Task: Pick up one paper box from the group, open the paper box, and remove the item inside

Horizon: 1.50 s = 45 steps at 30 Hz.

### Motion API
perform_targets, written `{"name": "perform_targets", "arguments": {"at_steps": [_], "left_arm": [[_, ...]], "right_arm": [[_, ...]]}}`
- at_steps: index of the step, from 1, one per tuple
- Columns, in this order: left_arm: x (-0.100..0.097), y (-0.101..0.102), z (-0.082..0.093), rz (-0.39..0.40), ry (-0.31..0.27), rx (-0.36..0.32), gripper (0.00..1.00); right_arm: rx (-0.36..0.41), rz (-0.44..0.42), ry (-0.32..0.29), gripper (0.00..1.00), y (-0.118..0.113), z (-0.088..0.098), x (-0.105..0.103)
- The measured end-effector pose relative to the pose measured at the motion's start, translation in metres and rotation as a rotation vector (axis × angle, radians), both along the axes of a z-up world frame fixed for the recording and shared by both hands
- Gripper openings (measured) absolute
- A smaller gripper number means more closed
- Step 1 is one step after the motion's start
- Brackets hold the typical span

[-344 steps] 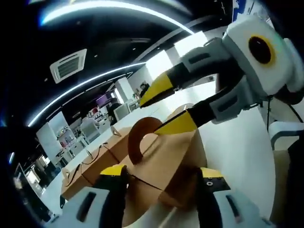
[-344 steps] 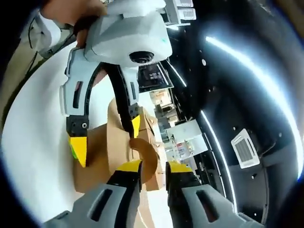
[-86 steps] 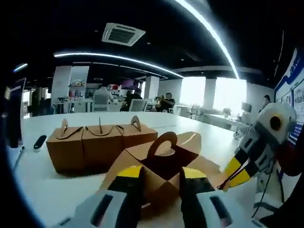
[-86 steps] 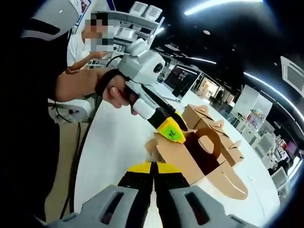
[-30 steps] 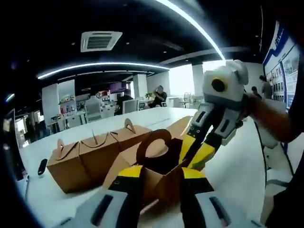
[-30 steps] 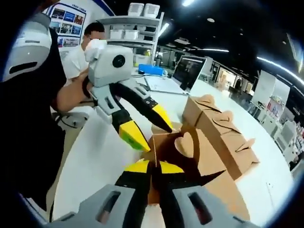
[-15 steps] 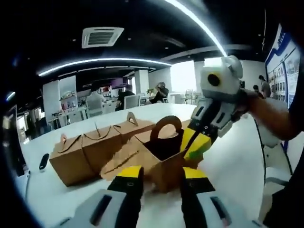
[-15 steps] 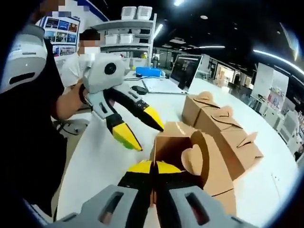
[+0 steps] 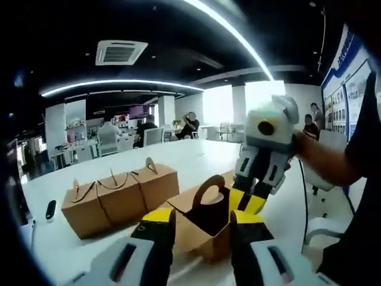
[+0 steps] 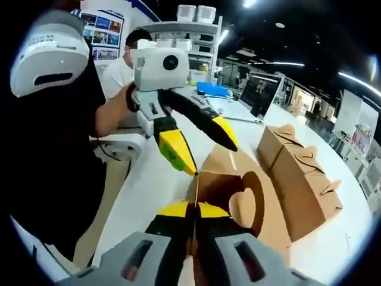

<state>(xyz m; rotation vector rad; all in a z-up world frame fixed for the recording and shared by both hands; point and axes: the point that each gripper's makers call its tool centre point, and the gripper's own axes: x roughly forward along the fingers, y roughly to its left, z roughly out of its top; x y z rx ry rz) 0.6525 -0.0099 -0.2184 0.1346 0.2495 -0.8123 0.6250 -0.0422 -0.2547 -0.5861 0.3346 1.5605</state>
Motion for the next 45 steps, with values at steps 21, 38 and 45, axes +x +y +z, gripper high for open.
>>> {"name": "perform_targets", "arguments": {"at_steps": [21,38,45], "left_arm": [[0.022,-0.015,-0.021,-0.007,0.086,-0.066,0.38],[0.017,-0.016,-0.020,-0.049,0.068,-0.070,0.37],[0.016,-0.019,-0.021,-0.078,0.065,-0.031,0.37]], "right_arm": [[0.196,-0.322,-0.214,0.41,-0.050,0.042,0.069],[0.176,-0.414,-0.254,0.24,-0.039,0.032,0.091],[0.262,-0.455,-0.149,0.14,-0.046,0.047,0.101]]}}
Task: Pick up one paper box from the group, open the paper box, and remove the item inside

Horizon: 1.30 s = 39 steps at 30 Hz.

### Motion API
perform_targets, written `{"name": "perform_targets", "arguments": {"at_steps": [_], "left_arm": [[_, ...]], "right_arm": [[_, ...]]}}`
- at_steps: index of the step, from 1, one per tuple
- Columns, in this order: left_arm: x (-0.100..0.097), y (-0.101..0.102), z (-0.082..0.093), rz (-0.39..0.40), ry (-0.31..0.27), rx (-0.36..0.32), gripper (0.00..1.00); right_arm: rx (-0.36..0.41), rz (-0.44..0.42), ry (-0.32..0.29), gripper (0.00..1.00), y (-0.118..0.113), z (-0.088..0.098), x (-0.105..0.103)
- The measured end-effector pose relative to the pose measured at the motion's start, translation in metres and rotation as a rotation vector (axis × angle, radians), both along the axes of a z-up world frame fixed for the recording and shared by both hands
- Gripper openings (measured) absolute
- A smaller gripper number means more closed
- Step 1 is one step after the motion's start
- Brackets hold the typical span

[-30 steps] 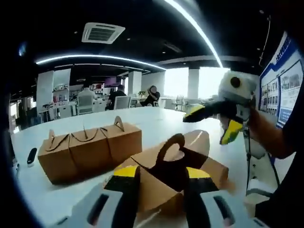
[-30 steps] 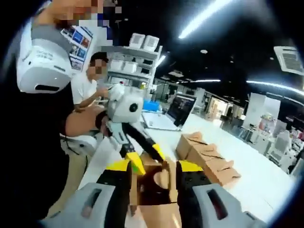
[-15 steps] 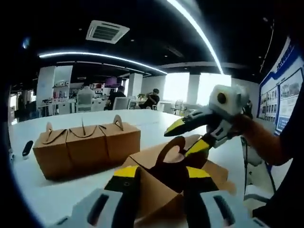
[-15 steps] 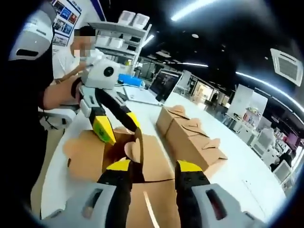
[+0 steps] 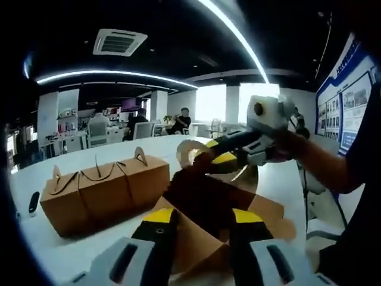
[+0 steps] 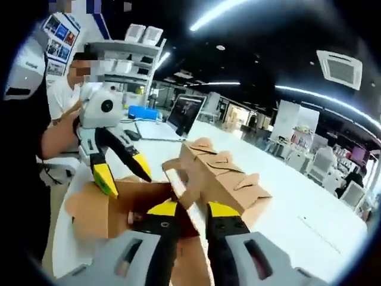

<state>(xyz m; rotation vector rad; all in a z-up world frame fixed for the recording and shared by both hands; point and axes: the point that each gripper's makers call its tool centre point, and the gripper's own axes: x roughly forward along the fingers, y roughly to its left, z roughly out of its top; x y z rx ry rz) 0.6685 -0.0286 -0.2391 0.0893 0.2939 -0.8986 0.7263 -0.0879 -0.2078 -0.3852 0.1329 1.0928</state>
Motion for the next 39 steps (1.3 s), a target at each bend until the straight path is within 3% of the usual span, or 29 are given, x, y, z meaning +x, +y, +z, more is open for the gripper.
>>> {"name": "perform_targets", "arguments": {"at_steps": [1,7,12,15,20,21,25,31,33,37,39], "left_arm": [[0.000,0.000,0.000,-0.002,0.001,-0.002,0.37],[0.002,0.000,-0.001,0.007,0.008,-0.007,0.37],[0.003,0.000,-0.001,0.013,0.010,-0.015,0.36],[0.003,0.000,-0.001,0.013,0.009,-0.014,0.36],[0.004,0.000,-0.001,0.011,0.008,-0.018,0.36],[0.004,0.000,-0.001,0.010,0.009,-0.018,0.36],[0.004,0.001,-0.001,0.011,0.012,-0.014,0.37],[0.003,0.000,0.000,0.009,0.003,-0.011,0.36],[0.003,-0.001,0.000,0.009,0.001,-0.011,0.36],[0.003,0.000,0.000,0.006,0.005,-0.010,0.36],[0.002,0.000,0.000,0.004,0.002,-0.012,0.36]], "right_arm": [[0.029,-0.013,0.032,0.09,0.000,0.001,0.004],[0.085,0.032,0.114,0.05,0.003,0.003,0.010],[0.216,0.079,0.283,0.03,0.008,0.003,0.013],[0.299,0.103,0.413,0.03,0.007,0.002,0.017],[0.436,0.166,0.739,0.04,0.007,0.000,0.017],[0.448,0.180,0.771,0.04,0.007,0.000,0.016],[0.454,0.253,0.760,0.06,0.014,0.003,0.011],[0.414,0.222,0.666,0.11,0.028,0.005,0.016],[0.407,0.228,0.673,0.15,0.031,0.005,0.014],[0.387,0.237,0.726,0.03,0.034,0.001,0.013],[0.412,0.209,0.813,0.03,0.032,-0.001,0.017]]}}
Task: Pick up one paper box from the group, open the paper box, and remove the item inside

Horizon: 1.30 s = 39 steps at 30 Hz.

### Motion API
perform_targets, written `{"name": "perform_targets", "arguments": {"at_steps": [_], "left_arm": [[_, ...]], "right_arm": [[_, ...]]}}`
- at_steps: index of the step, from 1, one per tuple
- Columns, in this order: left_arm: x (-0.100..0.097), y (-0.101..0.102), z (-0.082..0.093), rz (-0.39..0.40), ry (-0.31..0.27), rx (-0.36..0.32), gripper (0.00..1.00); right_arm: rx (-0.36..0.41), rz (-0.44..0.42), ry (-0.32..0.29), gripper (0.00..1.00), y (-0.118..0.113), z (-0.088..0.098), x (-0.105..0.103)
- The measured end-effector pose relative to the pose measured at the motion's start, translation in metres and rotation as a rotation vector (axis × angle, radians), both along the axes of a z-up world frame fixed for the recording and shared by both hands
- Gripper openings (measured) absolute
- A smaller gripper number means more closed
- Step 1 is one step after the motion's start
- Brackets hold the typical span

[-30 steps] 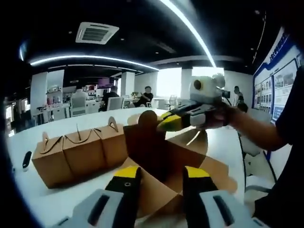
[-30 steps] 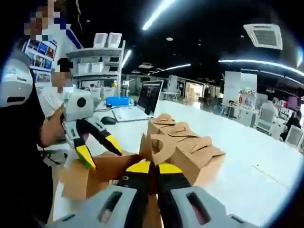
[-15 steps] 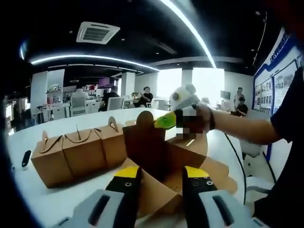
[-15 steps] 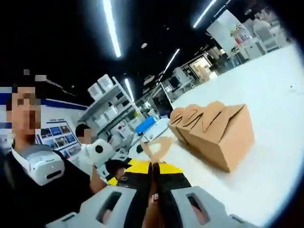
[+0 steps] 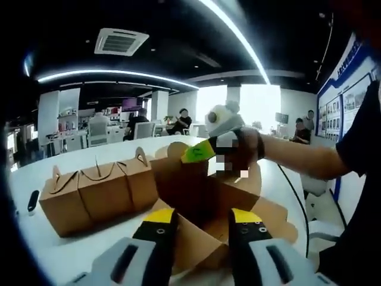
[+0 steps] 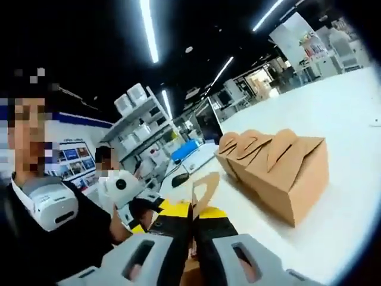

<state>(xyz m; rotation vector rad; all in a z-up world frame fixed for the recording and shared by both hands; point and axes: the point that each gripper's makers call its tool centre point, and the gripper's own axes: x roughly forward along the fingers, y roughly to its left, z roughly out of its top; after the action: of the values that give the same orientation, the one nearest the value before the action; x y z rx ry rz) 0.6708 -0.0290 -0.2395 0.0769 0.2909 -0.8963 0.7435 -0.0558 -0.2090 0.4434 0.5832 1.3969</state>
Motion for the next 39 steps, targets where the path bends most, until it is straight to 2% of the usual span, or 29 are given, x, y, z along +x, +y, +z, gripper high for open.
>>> {"name": "perform_targets", "arguments": {"at_steps": [3,4,5,7,8,9,12,17,19,23,29,30,31,32,34,35,37,38,39], "left_arm": [[0.000,0.000,0.000,0.002,-0.001,-0.009,0.36],[0.000,-0.001,0.000,0.002,0.000,-0.011,0.36],[0.000,-0.001,0.000,0.002,-0.001,-0.012,0.36],[0.000,-0.001,0.000,-0.001,-0.001,-0.011,0.36],[0.000,-0.001,0.000,-0.001,0.000,-0.011,0.36],[0.000,-0.001,0.000,-0.001,-0.001,-0.012,0.36],[0.000,-0.001,0.000,0.004,-0.002,-0.013,0.36],[0.001,-0.001,0.000,0.016,-0.004,-0.029,0.36],[0.002,-0.001,0.000,0.026,-0.006,-0.030,0.36],[0.002,-0.001,0.000,0.035,-0.012,-0.035,0.35],[0.001,0.000,0.000,0.044,-0.013,-0.053,0.35],[0.001,0.000,0.000,0.043,-0.013,-0.056,0.35],[0.001,0.000,0.000,0.042,-0.012,-0.057,0.35],[0.001,0.000,0.001,0.043,-0.009,-0.054,0.35],[0.001,0.000,0.001,0.042,-0.009,-0.044,0.35],[0.001,0.000,0.001,0.041,-0.009,-0.040,0.35],[0.001,0.000,0.000,0.039,-0.008,-0.038,0.35],[0.001,0.000,0.000,0.038,-0.007,-0.039,0.35],[0.001,0.000,0.000,0.037,-0.007,-0.039,0.35]], "right_arm": [[0.041,-0.018,0.155,0.03,-0.002,-0.005,0.008],[0.057,-0.033,0.247,0.03,-0.003,-0.010,0.014],[0.063,-0.042,0.307,0.03,-0.004,-0.015,0.017],[0.061,-0.051,0.391,0.03,-0.004,-0.026,0.023],[0.044,-0.054,0.451,0.03,-0.004,-0.037,0.025],[0.034,-0.049,0.471,0.03,-0.003,-0.043,0.025],[-0.008,-0.011,0.433,0.03,-0.001,-0.057,0.020],[-0.028,0.040,0.431,0.03,0.002,-0.061,0.016],[-0.083,0.085,0.425,0.04,0.002,-0.069,0.008],[-0.088,0.098,0.407,0.03,0.005,-0.066,0.007],[-0.099,0.106,0.440,0.03,0.005,-0.069,0.002],[-0.096,0.094,0.411,0.03,0.005,-0.068,0.004],[-0.074,0.070,0.345,0.04,0.005,-0.065,0.009],[-0.051,0.030,0.324,0.05,0.004,-0.063,0.014],[-0.017,-0.042,0.403,0.10,0.001,-0.061,0.022],[0.007,-0.073,0.403,0.15,-0.001,-0.059,0.027],[0.068,-0.147,0.343,0.25,-0.006,-0.050,0.037],[0.082,-0.220,0.331,0.33,-0.013,-0.045,0.043],[0.083,-0.293,0.295,0.35,-0.022,-0.039,0.049]]}}
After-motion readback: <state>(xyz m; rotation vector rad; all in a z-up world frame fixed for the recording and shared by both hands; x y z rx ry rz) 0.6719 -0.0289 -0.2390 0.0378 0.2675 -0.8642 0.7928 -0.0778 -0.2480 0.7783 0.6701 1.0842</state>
